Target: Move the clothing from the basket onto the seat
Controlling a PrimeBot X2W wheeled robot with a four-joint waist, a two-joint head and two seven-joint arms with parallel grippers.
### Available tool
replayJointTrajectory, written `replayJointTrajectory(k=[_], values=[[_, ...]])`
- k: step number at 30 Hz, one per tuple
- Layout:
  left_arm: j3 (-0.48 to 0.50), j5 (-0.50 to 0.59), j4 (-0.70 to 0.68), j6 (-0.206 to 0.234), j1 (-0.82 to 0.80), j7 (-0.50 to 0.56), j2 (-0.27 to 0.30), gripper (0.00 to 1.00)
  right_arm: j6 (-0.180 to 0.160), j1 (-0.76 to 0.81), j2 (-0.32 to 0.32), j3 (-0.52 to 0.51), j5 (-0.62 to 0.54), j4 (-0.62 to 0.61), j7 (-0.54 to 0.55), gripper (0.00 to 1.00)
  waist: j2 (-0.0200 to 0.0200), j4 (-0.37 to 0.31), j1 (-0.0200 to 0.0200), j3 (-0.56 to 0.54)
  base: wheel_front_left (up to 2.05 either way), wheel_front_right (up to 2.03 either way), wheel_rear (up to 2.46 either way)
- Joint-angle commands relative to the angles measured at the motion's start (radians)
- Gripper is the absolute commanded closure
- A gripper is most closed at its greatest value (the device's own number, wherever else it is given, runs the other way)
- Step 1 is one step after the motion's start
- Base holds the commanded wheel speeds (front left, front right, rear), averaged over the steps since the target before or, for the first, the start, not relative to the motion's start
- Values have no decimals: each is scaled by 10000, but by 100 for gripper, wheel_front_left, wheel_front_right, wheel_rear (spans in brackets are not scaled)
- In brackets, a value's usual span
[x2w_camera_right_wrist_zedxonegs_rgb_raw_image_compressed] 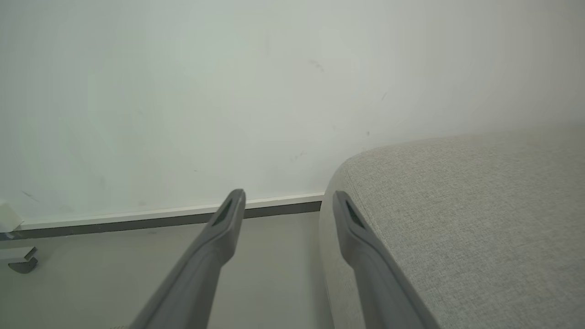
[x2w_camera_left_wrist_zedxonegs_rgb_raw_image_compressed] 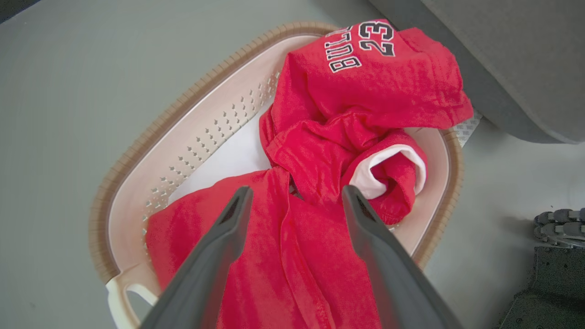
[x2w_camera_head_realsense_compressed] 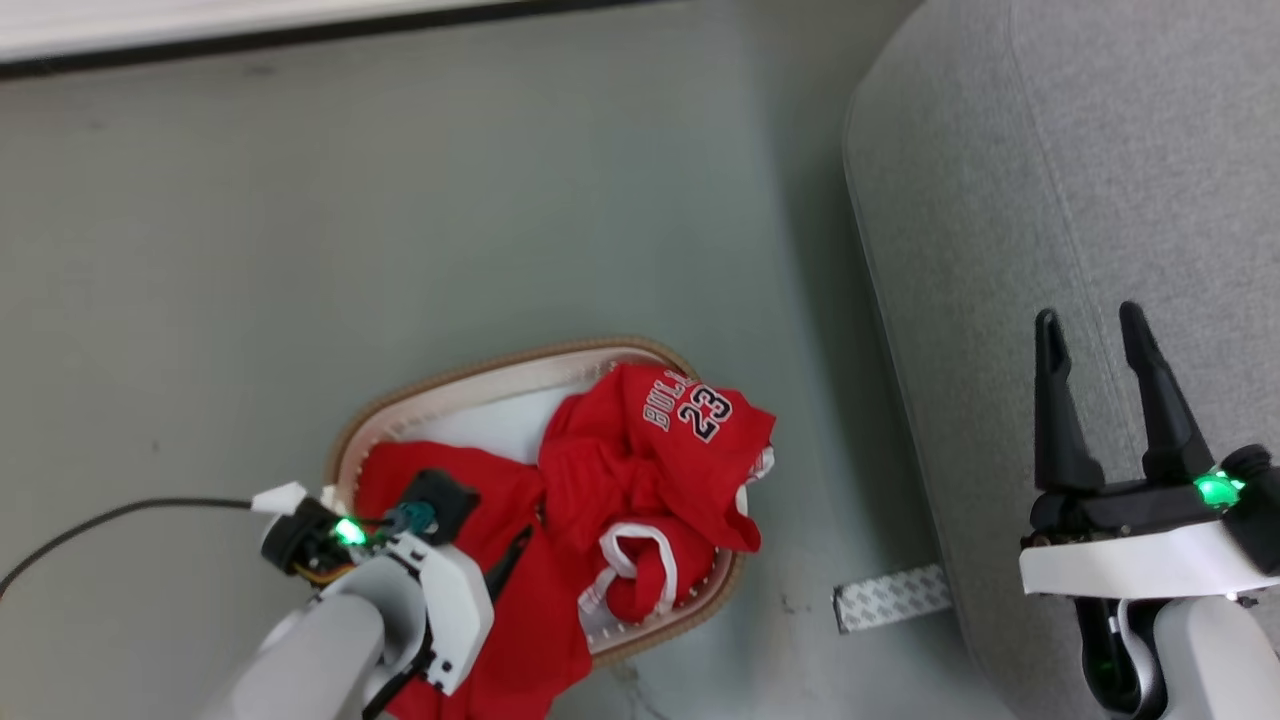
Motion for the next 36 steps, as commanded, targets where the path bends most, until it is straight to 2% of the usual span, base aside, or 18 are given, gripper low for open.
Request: replayJointTrajectory(k=[1, 3, 6, 11, 21, 24, 25, 26, 27, 28, 36], values=[[-174, -86, 73, 11, -264, 16, 129, 0, -21, -172, -6, -10, 225, -68, -19, 0, 0, -237, -2, 528, 0, 0, 0], [-988, -377, 427, 11, -811, 217, 417, 0, -21, -406, -3, 13, 930, -468, -19, 0, 0, -389, -2, 1079, 0, 0, 0], [-1437, -563, 646, 11, -1190, 323, 579, 0, -21, -507, 1, 116, 1064, -797, -19, 0, 0, -531, -2, 1425, 0, 0, 0], [-2808, -1134, 1137, 12, -2033, 661, 867, 0, -21, -677, -2, 169, 1277, -1758, -19, 0, 0, -722, -2, 2253, 0, 0, 0], [-4697, -1243, 1887, 12, -3163, 1068, 983, 0, -21, -806, -5, 341, 1188, -2348, -19, 0, 0, -737, -2, 3218, 0, 0, 0], [-5053, -1035, 2298, 12, -3402, 1491, 903, 0, -21, -841, -6, 348, 1173, -2371, -19, 0, 0, -744, -2, 3381, 0, 0, 0], [-5114, -979, 2419, 12, -3457, 1568, 856, 5, -21, -834, -5, 335, 1162, -2359, -19, 0, 0, -742, -2, 3404, 0, 0, 0], [-5151, -985, 2488, 11, -3502, 1596, 825, 44, -21, -826, -5, 330, 1156, -2338, -19, 0, 0, -740, -2, 3417, 0, 0, 0], [-5179, -966, 2591, 12, -3563, 1579, 796, 69, -21, -819, -5, 336, 1147, -2322, -19, 0, 0, -741, -2, 3416, 0, 0, 0], [-5204, -924, 2708, 12, -3603, 1545, 764, 100, -21, -807, -5, 343, 1138, -2306, -19, 0, 0, -741, -2, 3407, 0, 0, 0], [-5301, -1414, 3149, 12, -3459, 1093, 427, 100, -21, -770, -5, 344, 1057, -2104, -19, 0, 0, -630, -2, 3035, 0, 0, 0]])
